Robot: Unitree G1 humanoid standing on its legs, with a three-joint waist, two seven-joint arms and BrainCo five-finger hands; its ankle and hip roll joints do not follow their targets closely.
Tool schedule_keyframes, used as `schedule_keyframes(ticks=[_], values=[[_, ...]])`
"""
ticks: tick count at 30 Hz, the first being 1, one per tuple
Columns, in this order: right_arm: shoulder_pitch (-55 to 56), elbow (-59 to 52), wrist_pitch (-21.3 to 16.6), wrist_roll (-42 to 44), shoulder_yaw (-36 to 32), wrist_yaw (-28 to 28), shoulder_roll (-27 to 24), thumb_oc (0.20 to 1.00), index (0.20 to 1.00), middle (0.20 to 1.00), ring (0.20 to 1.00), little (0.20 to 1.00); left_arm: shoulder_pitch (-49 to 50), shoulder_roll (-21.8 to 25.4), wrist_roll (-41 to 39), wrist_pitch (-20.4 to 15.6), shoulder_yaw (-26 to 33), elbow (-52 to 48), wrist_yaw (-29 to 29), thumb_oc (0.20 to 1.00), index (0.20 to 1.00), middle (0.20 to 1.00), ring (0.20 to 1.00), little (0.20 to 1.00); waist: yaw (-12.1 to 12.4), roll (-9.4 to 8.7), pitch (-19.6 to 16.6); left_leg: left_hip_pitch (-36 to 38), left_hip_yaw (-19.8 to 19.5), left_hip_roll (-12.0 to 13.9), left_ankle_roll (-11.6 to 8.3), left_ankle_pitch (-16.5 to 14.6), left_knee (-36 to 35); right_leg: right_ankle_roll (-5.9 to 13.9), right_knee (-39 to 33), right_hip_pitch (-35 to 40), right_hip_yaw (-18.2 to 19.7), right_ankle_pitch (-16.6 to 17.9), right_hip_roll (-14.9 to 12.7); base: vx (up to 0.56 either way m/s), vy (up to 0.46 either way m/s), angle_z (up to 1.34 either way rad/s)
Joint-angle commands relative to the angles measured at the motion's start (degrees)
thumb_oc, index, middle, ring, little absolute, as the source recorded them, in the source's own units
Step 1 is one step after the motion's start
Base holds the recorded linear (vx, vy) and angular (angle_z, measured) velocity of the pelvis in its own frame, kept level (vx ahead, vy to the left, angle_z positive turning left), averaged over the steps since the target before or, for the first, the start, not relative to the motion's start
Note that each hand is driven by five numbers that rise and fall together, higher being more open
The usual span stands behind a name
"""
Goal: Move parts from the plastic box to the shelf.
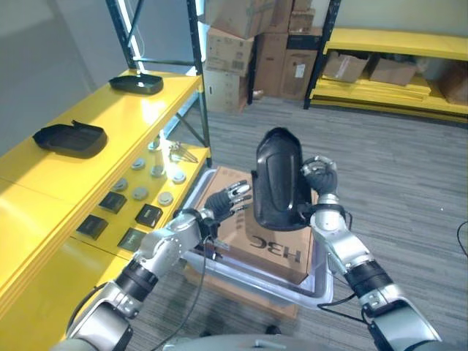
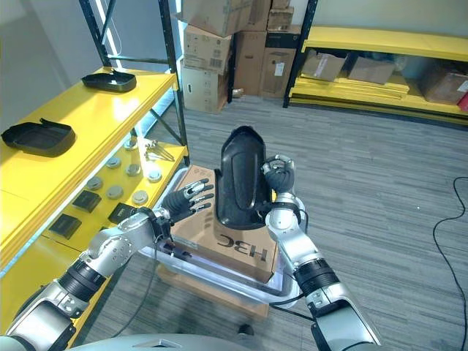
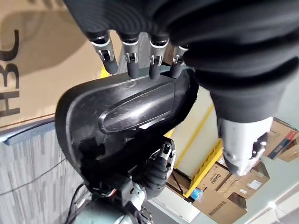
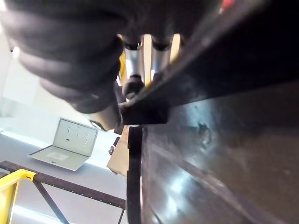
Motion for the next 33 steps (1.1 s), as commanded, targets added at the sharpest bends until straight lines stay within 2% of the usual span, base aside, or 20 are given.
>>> schedule_keyframes(ticks=[1,4,7,8,9,11,12,16,23,28,29,30,31,32,33], values=[[-6.68,0.01,-1.88,-0.23,0.96,1.35,0.24,0.2,0.2,0.2,0.2,0.2,-6.25,-2.14,4.27,-6.22,-0.57,4.02,3.55,1.0,1.0,1.0,1.0,1.0,1.62,-1.35,-3.58,-3.18,3.5,3.59,-1.5,-1.92,3.26,6.25,0.86,0.14,2.9,-3.29,-2.65,0.15,-0.003,-0.02],[-5.79,-0.43,-0.04,-0.27,0.71,2.74,-0.04,0.2,0.2,0.2,0.2,0.2,-5.44,-1.87,5.66,-9.16,1.66,5.27,5.61,1.0,1.0,1.0,1.0,1.0,1.69,-1.29,-3.2,-3.72,3.27,3.69,-1.5,-2.4,4.83,6.16,2.13,-0.38,3.1,-3.62,-3.0,0.1,0.002,-0.04],[-7.05,2.26,0.64,0.12,1.02,2.93,-0.8,0.2,0.2,0.2,0.2,0.2,-5.76,-2.17,5.96,-13.84,3.96,6.34,8.79,1.0,1.0,1.0,1.0,1.0,2.11,-0.76,-1.41,-7.46,2.16,3.45,-1.62,-2.94,8.16,6.08,4.78,-3.12,2.85,-4.25,-3.76,-0.08,0.041,-0.01],[-11.11,6.25,0.9,0.14,1.55,2.8,-1.67,0.2,0.2,0.2,0.2,0.2,-7.87,-2.24,5.08,-16.42,4.64,7.58,9.2,1.0,1.0,1.0,1.0,1.0,2.5,-0.16,0.1,-11.57,1.16,2.87,-1.72,-3.07,10.0,6.04,6.28,-6.41,2.76,-4.53,-4.38,-0.72,0.116,-0.04],[-20.89,15.79,0.24,1.13,3.0,1.88,-3.02,0.2,0.2,0.2,0.2,0.2,-13.67,-1.33,3.75,-20.65,5.67,10.47,8.92,1.0,1.0,1.0,1.0,1.0,3.03,1.1,4.26,-18.03,-0.56,1.86,-1.86,-2.46,11.94,5.89,8.28,-11.91,2.46,-4.42,-5.22,-0.86,0.112,-0.06],[-27.42,25.82,-3.18,3.48,4.06,1.33,-4.12,0.2,0.2,0.2,0.2,0.2,-17.66,-0.34,2.08,-23.35,6.1,11.75,8.98,1.0,1.0,1.0,1.0,1.0,3.63,2.16,7.64,-22.55,-1.9,1.18,-2.07,-1.45,13.13,5.61,9.18,-15.41,1.97,-3.9,-5.63,-0.62,0.026,0.14],[-30.1,30.12,-3.9,5.05,4.61,0.46,-4.48,0.2,0.2,0.2,0.2,0.2,-19.24,0.36,1.01,-23.96,6.5,11.88,8.76,1.0,1.0,1.0,1.0,1.0,4.16,2.86,9.32,-24.32,-2.55,0.83,-2.17,-0.73,13.49,5.38,9.41,-16.76,1.59,-3.5,-5.79,-0.28,-0.009,0.42],[-31.9,35.2,-3.76,9.04,4.04,-1.33,-5.75,0.2,0.2,0.2,0.2,0.2,-17.83,2.92,0.22,-23.92,6.69,7.92,8.49,1.0,1.0,1.0,1.0,1.0,5.59,4.06,12.65,-26.12,-3.89,0.31,-2.07,0.54,13.52,4.78,9.91,-17.71,0.19,-3.14,-6.37,-0.1,-0.012,0.31],[-30.08,35.54,-3.56,10.3,2.46,-2.39,-8.14,0.2,0.2,0.2,0.2,0.2,-10.03,5.15,-2.01,-24.78,6.95,1.15,6.8,1.0,1.0,1.0,1.0,1.0,6.81,6.31,15.43,-25.9,-4.11,-0.82,-1.41,1.29,12.14,4.56,10.77,-18.24,-1.04,-3.22,-7.67,-0.01,0.06,0.13],[-26.56,33.79,-3.65,8.25,1.2,-2.11,-8.76,0.2,0.2,0.2,0.2,0.2,-2.99,5.66,-2.37,-24.66,7.83,-2.17,4.46,1.0,1.0,1.0,1.0,1.0,7.21,7.26,16.28,-23.69,-3.56,-1.07,-1.05,1.48,10.79,4.5,10.67,-16.79,-1.24,-3.21,-7.99,0.04,0.066,0.05],[-25.92,33.27,-3.77,8.04,1.01,-2.65,-8.81,0.278,0.278,0.278,0.278,0.278,-1.91,5.66,-2.58,-24.66,7.72,-2.44,3.96,1.0,1.0,1.0,1.0,1.0,7.26,7.35,16.4,-23.18,-3.39,-1.04,-1.0,1.51,10.47,4.5,10.47,-16.37,-1.31,-3.14,-8.05,0.05,0.042,0.03],[-25.15,32.53,-4.31,8.17,0.81,-3.47,-9.09,0.507,0.507,0.507,0.507,0.507,-0.56,5.72,-2.93,-24.81,7.68,-3.02,3.59,1.0,1.0,1.0,1.0,1.0,7.27,7.45,16.49,-22.55,-3.18,-1.0,-0.95,1.47,10.13,4.52,10.25,-15.86,-1.37,-3.1,-8.12,0.05,0.036,0.01],[-24.63,31.88,-4.88,7.93,0.64,-4.35,-9.25,0.959,0.959,0.959,0.959,0.959,0.27,5.83,-2.96,-24.78,7.75,-3.37,3.12,1.0,1.0,1.0,1.0,1.0,7.26,7.49,16.51,-22.1,-3.06,-0.97,-0.94,1.44,9.87,4.54,10.05,-15.47,-1.41,-3.09,-8.12,0.06,0.049,0.04],[-23.49,29.5,-5.65,7.33,-0.16,-5.76,-9.83,1.0,1.0,1.0,1.0,1.0,2.22,6.07,-3.36,-25.71,7.74,-4.42,1.81,1.0,1.0,1.0,1.0,1.0,7.09,7.55,16.62,-21.41,-2.79,-0.92,-0.85,1.37,9.73,4.51,9.98,-14.97,-1.28,-3.08,-8.1,0.05,0.046,0.04],[-23.09,28.6,-6.52,7.25,-0.49,-6.13,-10.01,1.0,1.0,1.0,1.0,1.0,2.81,6.15,-3.8,-26.28,7.71,-4.79,1.26,1.0,1.0,1.0,1.0,1.0,7.05,7.57,16.67,-21.16,-2.68,-0.89,-0.82,1.35,9.67,4.5,9.93,-14.76,-1.27,-3.07,-8.09,0.05,0.05,0.04]])
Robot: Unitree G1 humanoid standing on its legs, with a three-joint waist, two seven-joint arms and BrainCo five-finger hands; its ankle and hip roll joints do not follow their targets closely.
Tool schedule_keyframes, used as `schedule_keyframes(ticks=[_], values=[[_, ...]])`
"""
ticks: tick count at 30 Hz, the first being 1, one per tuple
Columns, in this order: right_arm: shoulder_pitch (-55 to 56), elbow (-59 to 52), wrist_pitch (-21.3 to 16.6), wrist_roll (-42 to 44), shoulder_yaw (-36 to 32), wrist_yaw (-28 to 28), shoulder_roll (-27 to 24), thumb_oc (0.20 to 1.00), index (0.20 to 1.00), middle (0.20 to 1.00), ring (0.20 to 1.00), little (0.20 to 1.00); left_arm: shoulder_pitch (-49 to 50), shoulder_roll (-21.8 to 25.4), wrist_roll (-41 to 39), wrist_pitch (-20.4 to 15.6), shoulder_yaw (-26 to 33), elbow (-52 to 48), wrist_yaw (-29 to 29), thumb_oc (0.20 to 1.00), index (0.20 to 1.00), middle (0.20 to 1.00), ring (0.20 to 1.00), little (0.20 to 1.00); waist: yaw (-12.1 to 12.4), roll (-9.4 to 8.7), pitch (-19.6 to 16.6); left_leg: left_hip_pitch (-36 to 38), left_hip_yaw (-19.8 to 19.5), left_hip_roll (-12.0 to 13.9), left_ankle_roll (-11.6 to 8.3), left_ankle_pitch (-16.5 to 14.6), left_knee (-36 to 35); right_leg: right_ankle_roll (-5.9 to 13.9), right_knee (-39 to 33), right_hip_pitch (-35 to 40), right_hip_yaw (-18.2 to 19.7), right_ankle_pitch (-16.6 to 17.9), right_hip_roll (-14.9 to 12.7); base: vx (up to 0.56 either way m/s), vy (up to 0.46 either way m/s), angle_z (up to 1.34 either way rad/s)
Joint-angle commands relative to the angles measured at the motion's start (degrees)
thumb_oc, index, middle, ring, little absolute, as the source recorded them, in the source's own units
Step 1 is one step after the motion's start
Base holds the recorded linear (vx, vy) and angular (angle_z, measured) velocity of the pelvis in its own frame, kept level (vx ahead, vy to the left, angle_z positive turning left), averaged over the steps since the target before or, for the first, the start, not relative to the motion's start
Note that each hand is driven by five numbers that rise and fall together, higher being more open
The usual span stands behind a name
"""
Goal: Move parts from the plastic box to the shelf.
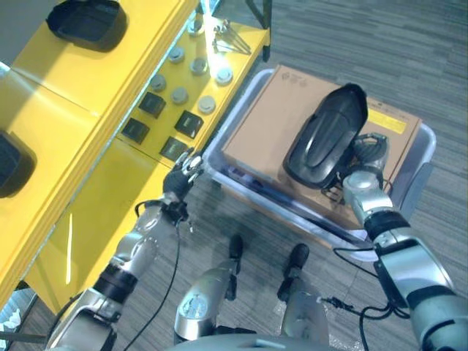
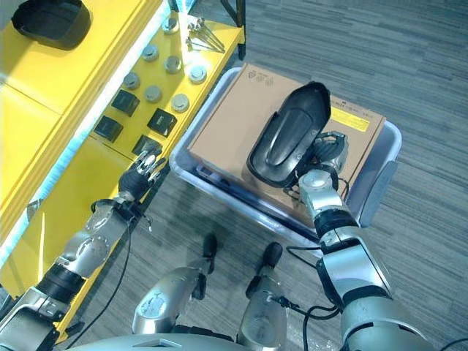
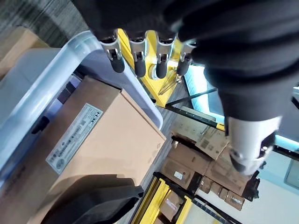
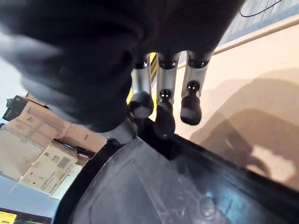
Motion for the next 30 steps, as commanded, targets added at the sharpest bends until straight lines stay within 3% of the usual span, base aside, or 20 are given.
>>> schedule_keyframes(ticks=[1,2,6,12,19,30], values=[[0.14,-6.83,-4.58,-2.71,0.29,-3.97,-3.18,1.0,1.0,1.0,1.0,1.0,-0.91,0.46,-2.2,-5.48,0.12,-5.52,-4.46,1.0,1.0,1.0,1.0,1.0,0.92,-0.71,-2.05,-3.24,0.32,1.27,-2.6,-3.93,5.28,4.75,0.8,2.9,2.48,-3.65,-3.46,0.07,0.07,0.01],[3.01,-14.64,-3.42,-4.92,-1.9,-5.4,-3.88,1.0,1.0,1.0,1.0,1.0,2.02,0.67,-2.81,-6.36,1.15,-7.92,-6.86,1.0,1.0,1.0,1.0,1.0,0.52,-0.77,-1.96,-2.2,0.68,1.22,-2.44,-4.25,4.94,4.8,0.53,3.68,2.69,-3.78,-3.46,0.08,0.078,0.0],[9.21,-26.59,-1.61,-6.28,-5.27,-5.09,-4.16,1.0,1.0,1.0,1.0,1.0,6.35,1.32,-3.92,-6.37,3.07,-11.38,-9.02,1.0,1.0,1.0,1.0,1.0,-0.37,-1.35,-2.04,-0.18,1.5,1.3,-2.4,-4.69,4.39,5.13,-0.24,5.44,3.08,-3.74,-3.23,0.08,0.051,-0.01],[17.17,-35.47,-0.64,-8.43,-8.03,-2.07,-3.03,1.0,1.0,1.0,1.0,1.0,10.18,1.77,-3.24,-4.75,4.86,-12.32,-8.95,1.0,1.0,1.0,1.0,1.0,-1.38,-2.29,-2.57,2.04,2.57,1.59,-2.5,-5.26,4.12,5.45,-0.78,7.47,3.33,-3.98,-3.03,0.07,0.024,-0.07],[21.7,-35.68,2.53,-13.29,-7.53,-3.57,-1.87,1.0,1.0,1.0,1.0,1.0,12.74,1.27,-4.47,-4.83,5.02,-11.28,-11.41,1.0,1.0,1.0,1.0,1.0,-1.45,-2.72,-2.48,2.91,3.0,1.6,-2.42,-5.92,4.53,5.64,-0.89,8.5,3.37,-4.13,-3.11,0.02,0.009,-0.02],[20.5,-26.32,-1.21,-10.32,-5.4,-4.46,0.44,1.0,1.0,1.0,1.0,1.0,11.88,1.09,-3.94,-8.19,3.65,-8.93,-12.19,1.0,1.0,1.0,1.0,1.0,-0.28,-2.12,-0.73,0.75,2.08,1.05,-2.2,-6.4,6.42,5.53,-0.13,7.42,2.79,-4.02,-3.94,-0.03,0.008,0.02]])
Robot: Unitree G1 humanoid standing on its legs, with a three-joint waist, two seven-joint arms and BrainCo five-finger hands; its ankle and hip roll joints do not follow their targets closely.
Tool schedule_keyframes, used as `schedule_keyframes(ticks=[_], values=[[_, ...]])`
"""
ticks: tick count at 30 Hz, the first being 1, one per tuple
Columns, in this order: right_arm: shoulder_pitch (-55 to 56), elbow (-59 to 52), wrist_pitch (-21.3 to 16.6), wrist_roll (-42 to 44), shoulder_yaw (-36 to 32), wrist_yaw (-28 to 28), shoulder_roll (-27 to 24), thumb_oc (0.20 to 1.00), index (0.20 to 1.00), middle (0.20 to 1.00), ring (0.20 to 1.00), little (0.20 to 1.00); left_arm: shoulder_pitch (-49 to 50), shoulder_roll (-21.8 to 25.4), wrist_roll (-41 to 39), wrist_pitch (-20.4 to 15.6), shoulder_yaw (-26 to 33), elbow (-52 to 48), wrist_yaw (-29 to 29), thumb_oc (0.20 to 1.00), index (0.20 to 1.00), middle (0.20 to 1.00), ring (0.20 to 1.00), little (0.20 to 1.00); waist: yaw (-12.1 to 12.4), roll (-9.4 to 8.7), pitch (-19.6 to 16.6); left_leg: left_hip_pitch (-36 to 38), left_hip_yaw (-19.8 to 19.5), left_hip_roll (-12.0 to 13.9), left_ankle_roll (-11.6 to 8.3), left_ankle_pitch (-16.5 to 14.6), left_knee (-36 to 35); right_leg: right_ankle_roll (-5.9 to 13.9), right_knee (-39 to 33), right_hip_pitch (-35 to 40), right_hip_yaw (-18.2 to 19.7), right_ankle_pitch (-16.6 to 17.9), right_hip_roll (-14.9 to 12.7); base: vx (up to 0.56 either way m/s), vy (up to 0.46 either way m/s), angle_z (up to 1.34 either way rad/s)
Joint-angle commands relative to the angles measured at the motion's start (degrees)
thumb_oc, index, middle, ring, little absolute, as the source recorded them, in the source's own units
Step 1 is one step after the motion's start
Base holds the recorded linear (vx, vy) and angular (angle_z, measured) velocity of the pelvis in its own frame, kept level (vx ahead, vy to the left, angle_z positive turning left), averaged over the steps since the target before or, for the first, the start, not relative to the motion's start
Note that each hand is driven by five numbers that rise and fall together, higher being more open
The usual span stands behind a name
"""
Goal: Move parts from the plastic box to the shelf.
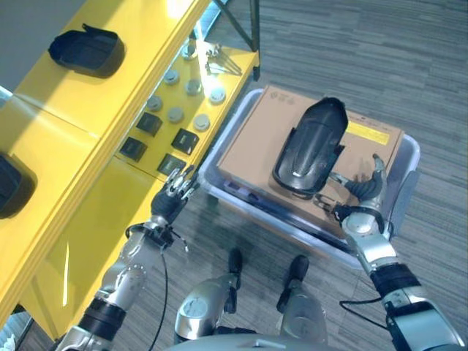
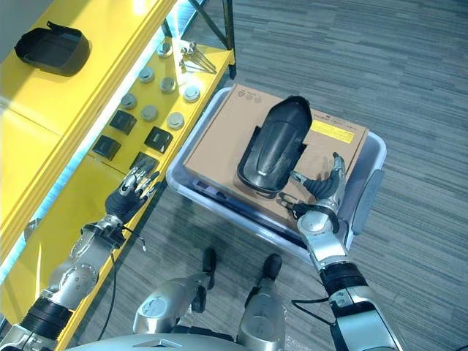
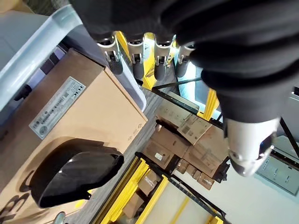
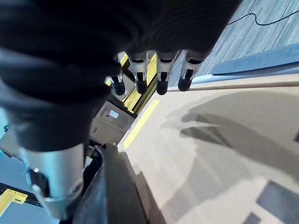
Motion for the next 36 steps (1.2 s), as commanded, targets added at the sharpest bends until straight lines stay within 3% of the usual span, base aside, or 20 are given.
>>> schedule_keyframes(ticks=[1,7,20,28,36], values=[[-4.01,-1.71,-4.24,1.69,2.27,-2.15,-0.39,1.0,1.0,1.0,1.0,1.0,-1.06,0.86,-0.46,-4.64,-0.73,-2.4,-2.05,1.0,1.0,1.0,1.0,1.0,1.39,-2.34,-0.73,-5.52,1.0,0.99,-1.73,-4.57,7.73,4.52,3.12,0.67,2.27,-3.71,-4.62,-0.02,0.007,0.06],[-6.22,0.29,-4.87,3.7,2.83,-3.02,0.78,1.0,1.0,1.0,1.0,1.0,-1.61,0.62,-0.18,-4.7,-0.85,-2.5,-1.91,1.0,1.0,1.0,1.0,1.0,2.06,-1.87,-0.56,-6.0,0.62,0.71,-1.72,-4.65,8.12,4.47,3.43,0.39,1.91,-3.75,-5.04,-0.01,0.029,0.07],[-10.99,6.09,-1.41,3.79,4.55,-7.24,2.7,1.0,1.0,1.0,1.0,1.0,-3.3,0.23,-1.14,-5.35,-3.01,-1.34,-2.44,1.0,1.0,1.0,1.0,1.0,3.05,-1.21,0.54,-7.61,0.16,0.25,-1.51,-4.73,9.31,4.26,4.42,-0.75,1.52,-3.75,-5.7,0.0,0.012,0.02],[-11.01,9.47,-1.74,-0.03,3.84,-14.92,1.7,1.0,1.0,1.0,1.0,1.0,-3.89,0.63,-2.22,-7.21,-4.1,-1.23,-2.34,1.0,1.0,1.0,1.0,1.0,2.89,-1.22,1.56,-9.15,0.09,0.34,-1.33,-4.83,10.35,4.06,5.05,-2.1,1.88,-3.63,-5.66,0.0,-0.001,0.0],[-12.11,12.08,-4.21,1.95,3.49,-14.99,1.33,1.0,1.0,1.0,1.0,1.0,-4.68,1.08,-3.48,-7.92,-4.63,-1.12,-2.16,1.0,1.0,1.0,1.0,1.0,3.15,-1.04,2.19,-10.5,-0.31,0.2,-1.2,-4.72,10.71,3.98,5.15,-3.18,1.92,-3.43,-5.77,0.0,0.0,0.0]])
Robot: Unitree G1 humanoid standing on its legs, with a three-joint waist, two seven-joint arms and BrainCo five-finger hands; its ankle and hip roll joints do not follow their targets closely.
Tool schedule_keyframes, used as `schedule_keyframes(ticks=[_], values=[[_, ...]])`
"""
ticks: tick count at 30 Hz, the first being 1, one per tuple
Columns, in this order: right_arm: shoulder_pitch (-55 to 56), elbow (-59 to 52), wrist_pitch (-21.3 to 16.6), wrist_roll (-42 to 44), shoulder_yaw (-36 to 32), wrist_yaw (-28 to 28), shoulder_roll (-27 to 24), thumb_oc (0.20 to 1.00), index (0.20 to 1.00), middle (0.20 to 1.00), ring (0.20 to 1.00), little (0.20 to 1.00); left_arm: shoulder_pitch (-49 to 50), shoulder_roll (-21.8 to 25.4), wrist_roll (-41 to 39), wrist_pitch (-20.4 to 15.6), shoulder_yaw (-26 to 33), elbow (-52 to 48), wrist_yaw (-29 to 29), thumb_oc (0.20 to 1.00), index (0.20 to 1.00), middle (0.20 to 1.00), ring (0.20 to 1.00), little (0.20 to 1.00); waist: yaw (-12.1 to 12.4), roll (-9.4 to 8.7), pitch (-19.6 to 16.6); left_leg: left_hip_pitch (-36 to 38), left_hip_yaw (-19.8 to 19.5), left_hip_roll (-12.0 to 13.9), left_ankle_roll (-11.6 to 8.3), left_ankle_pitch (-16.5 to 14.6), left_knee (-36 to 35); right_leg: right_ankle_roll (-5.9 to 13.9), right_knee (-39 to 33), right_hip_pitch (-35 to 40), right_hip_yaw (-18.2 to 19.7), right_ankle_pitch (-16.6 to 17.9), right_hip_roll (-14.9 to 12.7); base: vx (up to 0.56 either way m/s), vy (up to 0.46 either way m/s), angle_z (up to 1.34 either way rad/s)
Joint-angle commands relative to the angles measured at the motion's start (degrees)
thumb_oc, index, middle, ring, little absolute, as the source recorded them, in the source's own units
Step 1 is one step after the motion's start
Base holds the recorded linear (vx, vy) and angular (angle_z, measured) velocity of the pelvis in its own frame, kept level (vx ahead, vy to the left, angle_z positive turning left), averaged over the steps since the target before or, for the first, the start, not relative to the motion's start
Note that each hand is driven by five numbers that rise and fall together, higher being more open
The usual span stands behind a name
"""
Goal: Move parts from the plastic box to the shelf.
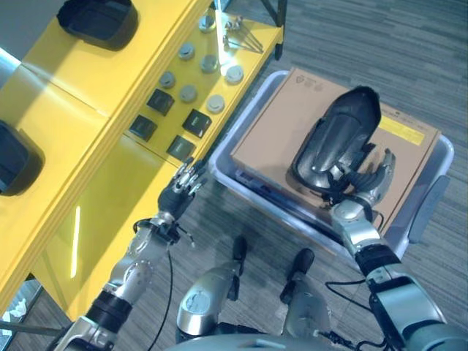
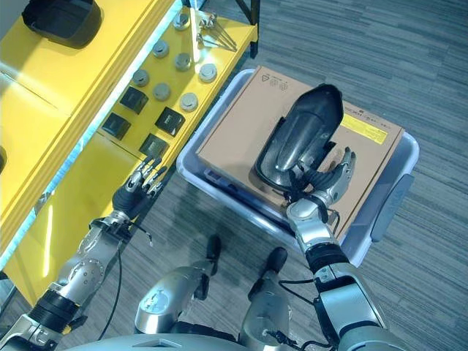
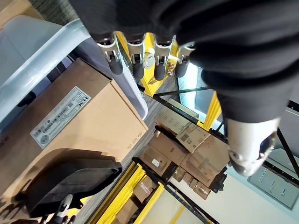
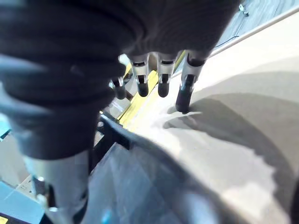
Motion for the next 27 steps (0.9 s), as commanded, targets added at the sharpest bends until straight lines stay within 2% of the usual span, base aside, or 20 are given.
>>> schedule_keyframes(ticks=[1,7,18,20,21,22,27], values=[[-2.29,0.88,-2.61,0.45,1.07,-0.8,-2.05,1.0,1.0,1.0,1.0,1.0,-1.15,1.27,-1.82,-3.56,-0.24,-3.53,-1.01,1.0,1.0,1.0,1.0,1.0,0.7,-1.78,0.05,-6.61,0.99,0.72,-1.37,-4.8,8.74,3.91,1.37,0.57,3.29,-1.54,-4.45,-0.02,0.01,0.03],[-4.67,2.85,-3.25,2.42,1.59,0.2,-1.66,1.0,1.0,1.0,1.0,1.0,-2.1,1.37,-2.16,-4.3,-0.39,-2.54,-1.35,1.0,1.0,1.0,1.0,1.0,1.18,-1.57,0.54,-7.74,0.55,0.48,-1.32,-4.64,9.17,3.86,1.83,-0.53,3.18,-1.41,-4.66,-0.01,0.003,0.01],[-8.14,6.35,-2.05,3.32,2.98,1.31,-0.71,1.0,1.0,1.0,1.0,1.0,-3.58,1.19,-2.18,-4.98,-0.69,-1.42,-1.38,1.0,1.0,1.0,1.0,1.0,1.91,-1.32,1.5,-9.44,0.12,0.23,-1.18,-4.38,9.62,3.81,2.62,-2.26,3.02,-1.39,-4.87,-0.01,0.003,0.02],[-8.52,6.78,-1.56,3.49,3.41,1.85,-0.59,0.507,0.507,0.507,0.507,0.507,-3.81,1.14,-2.37,-5.21,-0.71,-1.23,-1.44,1.0,1.0,1.0,1.0,1.0,1.98,-1.38,1.68,-9.8,0.11,0.19,-1.16,-4.45,9.87,3.78,2.82,-2.61,3.04,-1.45,-4.9,0.0,0.0,0.0],[-8.69,6.97,-1.49,3.57,3.55,1.89,-0.52,0.319,0.319,0.319,0.319,0.319,-3.93,1.11,-2.29,-5.18,-0.71,-1.29,-1.47,1.0,1.0,1.0,1.0,1.0,2.01,-1.38,1.76,-9.96,0.11,0.2,-1.14,-4.45,9.94,3.75,2.87,-2.76,3.07,-1.47,-4.92,0.0,0.0,0.0],[-8.85,7.11,-1.4,3.7,3.83,1.88,-0.39,0.2,0.2,0.2,0.2,0.2,-4.13,1.12,-2.21,-5.35,-0.85,-1.35,-1.39,1.0,1.0,1.0,1.0,1.0,2.04,-1.41,1.89,-10.16,0.07,0.21,-1.11,-4.43,10.0,3.76,2.98,-2.98,3.08,-1.46,-4.93,0.0,0.0,0.0],[-9.14,7.33,-1.5,4.12,4.37,1.89,-0.24,0.2,0.2,0.2,0.2,0.2,-4.51,1.2,-2.21,-5.96,-0.91,-1.0,-1.5,1.0,1.0,1.0,1.0,1.0,2.11,-1.75,2.35,-10.95,-0.05,0.17,-1.08,-4.53,10.74,3.71,3.47,-3.64,3.18,-1.48,-4.87,0.0,0.0,0.0]])
